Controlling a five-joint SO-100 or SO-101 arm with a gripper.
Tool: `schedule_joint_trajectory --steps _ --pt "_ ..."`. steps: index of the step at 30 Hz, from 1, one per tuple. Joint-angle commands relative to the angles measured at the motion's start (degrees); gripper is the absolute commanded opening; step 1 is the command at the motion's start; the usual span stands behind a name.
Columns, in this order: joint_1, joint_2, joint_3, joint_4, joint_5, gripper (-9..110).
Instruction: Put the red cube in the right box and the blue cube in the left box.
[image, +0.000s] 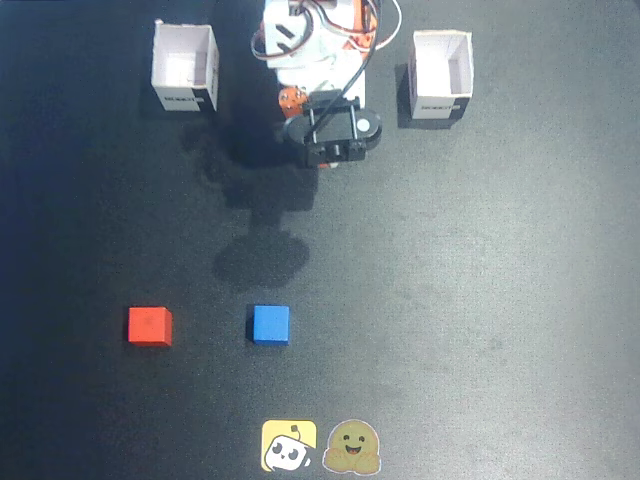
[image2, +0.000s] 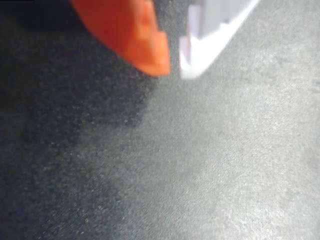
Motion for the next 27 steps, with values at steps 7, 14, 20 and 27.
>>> schedule_joint_trajectory --steps 7,14,20,27 --pt "-0.2 0.6 -0.2 0.2 0.5 0" --pt "0.4 0.6 -0.2 0.2 0.5 0" --pt "0.4 0.6 -0.2 0.2 0.5 0" --pt "-0.2 0.6 -0.2 0.2 0.5 0"
